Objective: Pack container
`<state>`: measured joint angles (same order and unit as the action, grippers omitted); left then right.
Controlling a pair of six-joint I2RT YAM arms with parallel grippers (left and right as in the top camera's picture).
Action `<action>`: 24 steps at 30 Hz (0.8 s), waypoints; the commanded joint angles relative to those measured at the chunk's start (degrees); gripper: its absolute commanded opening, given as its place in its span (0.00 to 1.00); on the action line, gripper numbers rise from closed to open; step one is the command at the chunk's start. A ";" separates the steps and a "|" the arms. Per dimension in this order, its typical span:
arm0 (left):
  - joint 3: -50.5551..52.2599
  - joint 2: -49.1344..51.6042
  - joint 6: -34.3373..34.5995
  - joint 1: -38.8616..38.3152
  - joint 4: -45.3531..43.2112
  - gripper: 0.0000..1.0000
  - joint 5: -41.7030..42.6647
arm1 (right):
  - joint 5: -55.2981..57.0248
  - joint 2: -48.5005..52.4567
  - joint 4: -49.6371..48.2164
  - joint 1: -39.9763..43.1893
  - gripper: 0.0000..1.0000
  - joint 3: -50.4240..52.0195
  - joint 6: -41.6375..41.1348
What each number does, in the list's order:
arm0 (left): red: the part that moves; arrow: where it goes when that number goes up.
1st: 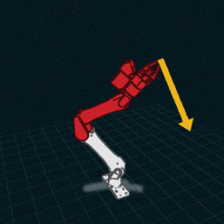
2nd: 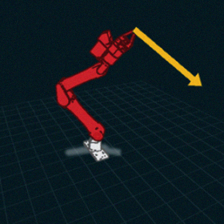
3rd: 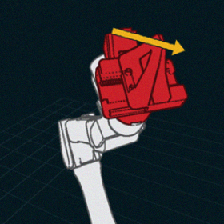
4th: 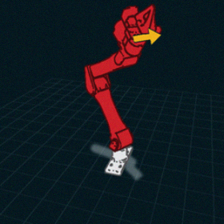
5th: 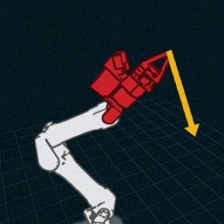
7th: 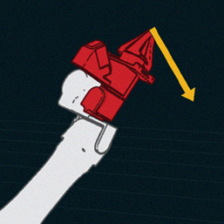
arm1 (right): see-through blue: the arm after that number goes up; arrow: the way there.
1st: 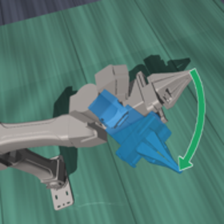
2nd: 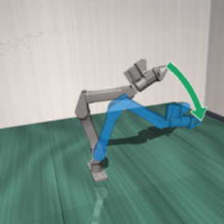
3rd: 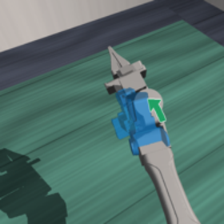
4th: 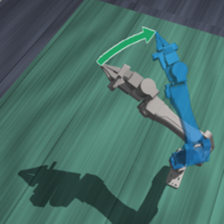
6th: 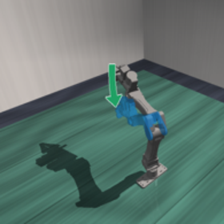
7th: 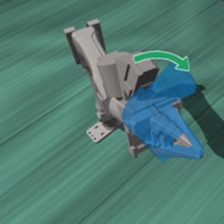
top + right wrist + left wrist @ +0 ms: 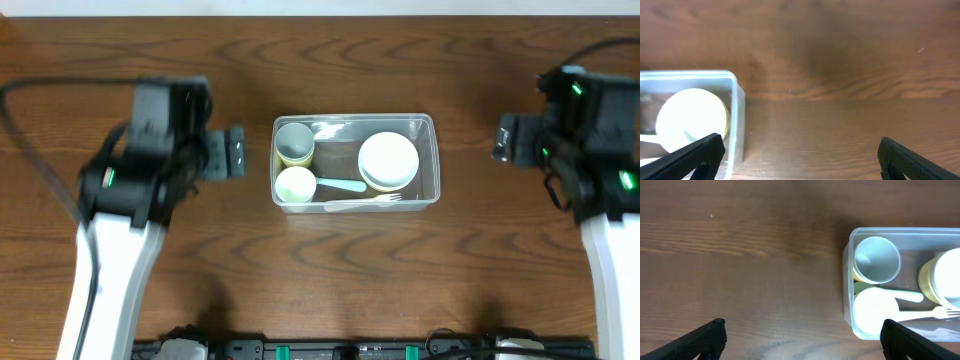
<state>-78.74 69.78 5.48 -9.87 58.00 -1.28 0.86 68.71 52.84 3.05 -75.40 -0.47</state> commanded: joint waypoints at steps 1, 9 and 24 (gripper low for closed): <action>8.81 -9.86 -0.96 0.13 -1.62 0.98 0.83 | -0.22 -8.66 0.02 0.24 0.99 3.43 -1.97; 29.81 -39.30 0.42 0.13 -4.11 0.98 2.21 | 2.71 -33.44 0.28 0.26 0.99 22.36 -8.37; 32.89 -52.28 3.58 0.13 -4.94 0.98 2.16 | 3.63 -45.07 0.76 0.26 0.99 32.28 -9.35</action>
<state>-46.28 17.61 8.47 -9.87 53.32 0.27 3.73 24.10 53.30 3.05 -43.35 -8.78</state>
